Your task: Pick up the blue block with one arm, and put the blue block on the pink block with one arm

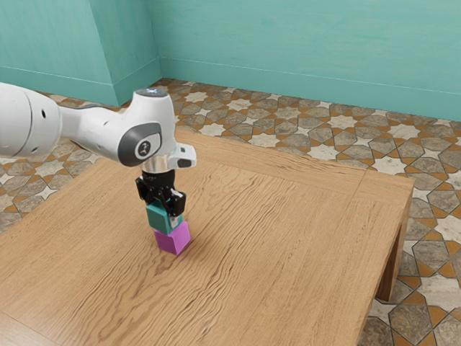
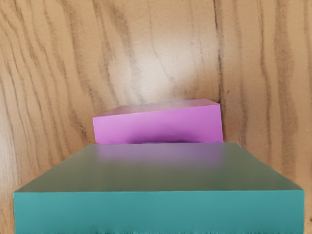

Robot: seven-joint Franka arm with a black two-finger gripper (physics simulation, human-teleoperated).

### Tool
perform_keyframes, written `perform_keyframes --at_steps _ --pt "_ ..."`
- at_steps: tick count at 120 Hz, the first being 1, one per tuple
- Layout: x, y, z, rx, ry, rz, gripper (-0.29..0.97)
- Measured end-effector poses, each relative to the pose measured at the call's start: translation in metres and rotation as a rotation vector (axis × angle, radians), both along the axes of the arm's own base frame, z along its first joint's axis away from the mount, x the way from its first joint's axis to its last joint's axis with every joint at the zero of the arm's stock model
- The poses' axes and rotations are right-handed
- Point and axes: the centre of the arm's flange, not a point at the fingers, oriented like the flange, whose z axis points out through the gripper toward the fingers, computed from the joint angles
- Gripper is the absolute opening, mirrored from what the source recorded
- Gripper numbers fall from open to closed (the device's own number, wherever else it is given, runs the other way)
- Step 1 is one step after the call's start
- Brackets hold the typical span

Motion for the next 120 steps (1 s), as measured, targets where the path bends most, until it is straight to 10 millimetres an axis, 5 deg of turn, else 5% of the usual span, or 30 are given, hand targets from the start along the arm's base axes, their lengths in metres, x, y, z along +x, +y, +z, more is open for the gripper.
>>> perform_keyframes --at_steps 44,64,79,91,100,120 --pt "0.003 -0.004 -0.001 -0.013 0.005 -0.053 0.57" --pt "0.001 -0.003 0.023 -0.017 -0.021 -0.065 0.63" --pt "-0.003 -0.004 0.081 -0.014 -0.091 -0.073 0.65" --pt "0.017 -0.009 0.174 -0.011 -0.203 -0.079 0.66" --pt "0.027 -0.006 0.222 -0.007 -0.247 -0.073 0.67" --pt "0.007 0.001 0.285 0.000 -0.239 -0.028 0.67"
